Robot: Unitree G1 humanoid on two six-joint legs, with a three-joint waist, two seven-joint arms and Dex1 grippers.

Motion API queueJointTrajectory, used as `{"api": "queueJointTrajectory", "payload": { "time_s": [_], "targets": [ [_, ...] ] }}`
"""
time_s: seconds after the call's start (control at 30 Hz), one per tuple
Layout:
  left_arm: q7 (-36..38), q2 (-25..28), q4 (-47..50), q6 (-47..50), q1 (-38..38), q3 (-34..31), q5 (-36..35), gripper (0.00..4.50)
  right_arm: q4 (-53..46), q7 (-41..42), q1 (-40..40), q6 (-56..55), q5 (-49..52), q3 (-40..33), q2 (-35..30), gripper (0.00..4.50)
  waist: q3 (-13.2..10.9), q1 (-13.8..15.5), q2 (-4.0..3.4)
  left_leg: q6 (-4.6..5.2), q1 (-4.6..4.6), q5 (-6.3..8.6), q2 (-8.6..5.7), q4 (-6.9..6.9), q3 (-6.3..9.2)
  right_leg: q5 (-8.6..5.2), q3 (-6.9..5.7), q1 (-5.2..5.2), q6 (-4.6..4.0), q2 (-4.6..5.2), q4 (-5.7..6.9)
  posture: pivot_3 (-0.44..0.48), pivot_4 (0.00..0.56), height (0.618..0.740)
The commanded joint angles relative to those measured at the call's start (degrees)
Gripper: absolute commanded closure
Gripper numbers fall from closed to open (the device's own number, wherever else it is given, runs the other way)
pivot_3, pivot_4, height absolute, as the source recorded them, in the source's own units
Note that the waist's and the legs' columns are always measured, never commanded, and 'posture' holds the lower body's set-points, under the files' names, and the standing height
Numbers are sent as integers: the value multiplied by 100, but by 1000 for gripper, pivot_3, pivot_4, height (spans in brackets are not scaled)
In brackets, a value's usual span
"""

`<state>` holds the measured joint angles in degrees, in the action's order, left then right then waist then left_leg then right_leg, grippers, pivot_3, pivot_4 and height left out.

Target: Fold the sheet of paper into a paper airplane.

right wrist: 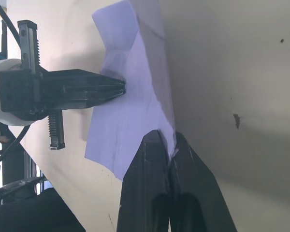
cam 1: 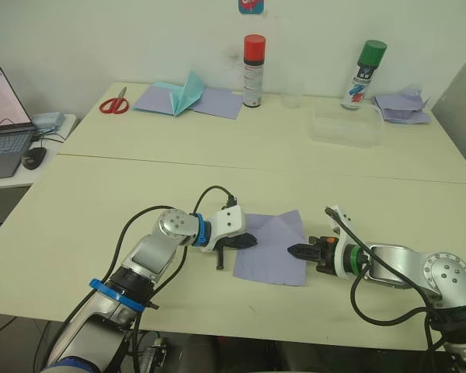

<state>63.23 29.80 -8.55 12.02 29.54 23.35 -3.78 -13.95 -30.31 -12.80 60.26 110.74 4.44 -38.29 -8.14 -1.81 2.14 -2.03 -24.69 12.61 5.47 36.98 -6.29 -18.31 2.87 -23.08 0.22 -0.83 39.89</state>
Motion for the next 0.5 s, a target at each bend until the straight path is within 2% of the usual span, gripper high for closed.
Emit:
{"api": "queueJointTrajectory", "payload": {
  "time_s": [0.03, 0.17, 0.2, 0.3, 0.47, 0.5],
  "targets": [
    [-11, 62, -213, 86, -142, 184, 317, 4500, -144, 272, 35, -46, -406, -64, -136, 4473, 0, 1, 0, 0, 0, 0, 0, 0, 0, 0, 0, 0, 0, 0, 0, 0, 150, 740],
    [-17, 65, -246, 54, -152, 198, 333, 4500, -132, 768, 33, 35, -1097, -134, -209, 4473, 0, 6, 0, 0, 0, 0, 0, 0, 0, 0, -1, 0, 1, 0, 0, 0, 150, 740],
    [-14, 69, -247, 51, -154, 203, 334, 4500, -157, 863, 52, 43, -1176, -163, -217, 4301, 0, 13, 0, 0, 0, 0, -1, 0, 0, 0, -2, 0, 1, 0, 0, 0, 150, 740],
    [25, 85, -252, 40, -154, 232, 339, 4500, -261, 1130, 93, 49, -1496, -225, -273, 3579, 1, 13, -1, 0, 0, 0, -1, 1, 0, 0, -1, 1, 1, 0, 0, 0, 150, 740],
    [44, 78, -330, -26, -132, 239, 358, 4500, -484, 1851, 47, -41, -2482, -473, -653, 1780, 11, 13, -14, 1, 2, -1, 0, 2, 1, -1, -3, 2, 1, -1, 2, 0, 150, 740],
    [52, 83, -336, -35, -126, 237, 357, 4500, -661, 2318, -37, -260, -3056, -470, -877, 1780, 11, 13, -15, 1, 2, -1, -1, 3, 1, -1, -3, 3, 1, -1, 1, 0, 150, 740]
  ]
}}
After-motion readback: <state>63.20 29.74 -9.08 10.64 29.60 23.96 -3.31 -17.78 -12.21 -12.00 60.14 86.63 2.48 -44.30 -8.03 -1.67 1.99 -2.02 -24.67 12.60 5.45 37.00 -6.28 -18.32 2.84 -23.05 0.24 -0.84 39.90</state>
